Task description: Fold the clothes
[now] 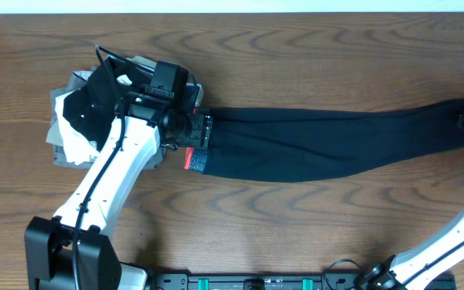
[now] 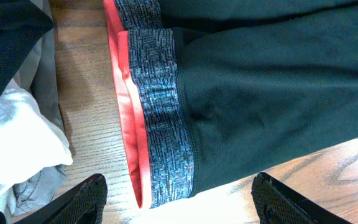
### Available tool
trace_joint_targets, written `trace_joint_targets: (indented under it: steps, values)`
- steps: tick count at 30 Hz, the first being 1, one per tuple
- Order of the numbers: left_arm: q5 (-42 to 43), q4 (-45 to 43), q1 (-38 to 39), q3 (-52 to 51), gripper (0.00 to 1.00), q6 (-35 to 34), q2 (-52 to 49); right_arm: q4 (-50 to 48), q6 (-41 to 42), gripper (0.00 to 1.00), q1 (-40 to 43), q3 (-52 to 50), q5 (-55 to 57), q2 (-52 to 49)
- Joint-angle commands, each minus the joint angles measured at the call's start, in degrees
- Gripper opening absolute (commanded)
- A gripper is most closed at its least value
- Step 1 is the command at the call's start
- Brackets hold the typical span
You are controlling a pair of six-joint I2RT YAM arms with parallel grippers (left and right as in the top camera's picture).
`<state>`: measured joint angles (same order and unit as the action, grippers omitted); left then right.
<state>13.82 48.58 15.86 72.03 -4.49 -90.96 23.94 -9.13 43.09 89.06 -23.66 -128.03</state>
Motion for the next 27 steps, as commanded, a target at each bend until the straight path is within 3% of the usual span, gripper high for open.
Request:
trace_joint_targets:
  steps: [1, 4, 11, 19, 27]
  values:
    - [0.8, -0.2, -0.1, 0.8, 0.77, -0.5, 0.7, 1.1, -1.2, 0.57, -0.9, 0.0, -4.2, -2.4]
    - [0.8, -0.2, -0.1, 0.8, 0.77, -0.5, 0.7, 1.9, -1.2, 0.37, -0.7, 0.0, -4.2, -2.4]
    - [0.8, -0.2, 0.0, 0.8, 0.77, -0.5, 0.7, 3.2, 2.2, 0.01, 0.7, 0.1, -7.5, -0.5]
    - [0.7, -0.2, -0.1, 0.9, 0.77, -0.5, 0.9, 3.3, 9.0, 0.01, 0.7, 0.2, -3.1, 12.8]
    - [-0.9, -0.2, -0.1, 1.0, 0.77, -0.3, 3.5, 3.5, 9.3, 0.01, -0.4, 0.2, 5.3, 23.2]
